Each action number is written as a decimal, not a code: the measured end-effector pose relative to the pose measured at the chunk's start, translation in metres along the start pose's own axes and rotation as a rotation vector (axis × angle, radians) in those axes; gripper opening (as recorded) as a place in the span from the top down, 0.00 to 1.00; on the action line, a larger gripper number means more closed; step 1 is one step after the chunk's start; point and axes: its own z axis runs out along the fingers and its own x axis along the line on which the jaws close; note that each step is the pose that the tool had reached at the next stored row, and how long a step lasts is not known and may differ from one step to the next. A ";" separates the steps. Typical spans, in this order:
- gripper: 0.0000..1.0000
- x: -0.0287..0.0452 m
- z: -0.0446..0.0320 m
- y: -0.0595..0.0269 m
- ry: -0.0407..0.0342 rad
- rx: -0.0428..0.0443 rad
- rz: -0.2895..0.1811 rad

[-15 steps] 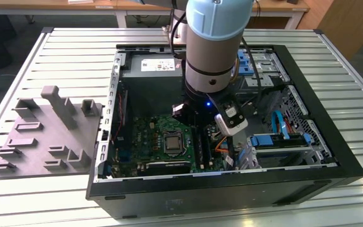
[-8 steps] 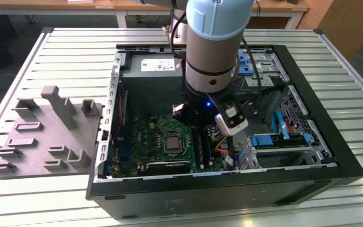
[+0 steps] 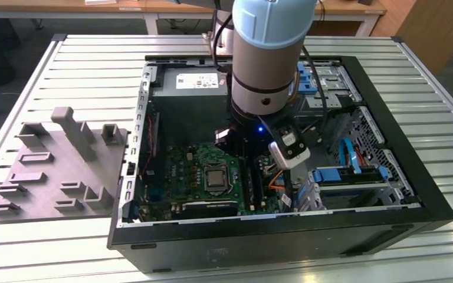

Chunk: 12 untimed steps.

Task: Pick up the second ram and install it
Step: 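Insert the second ram into the second slot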

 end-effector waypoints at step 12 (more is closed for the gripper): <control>0.88 0.0011 0.0013 -0.0006 -0.0008 0.0001 0.000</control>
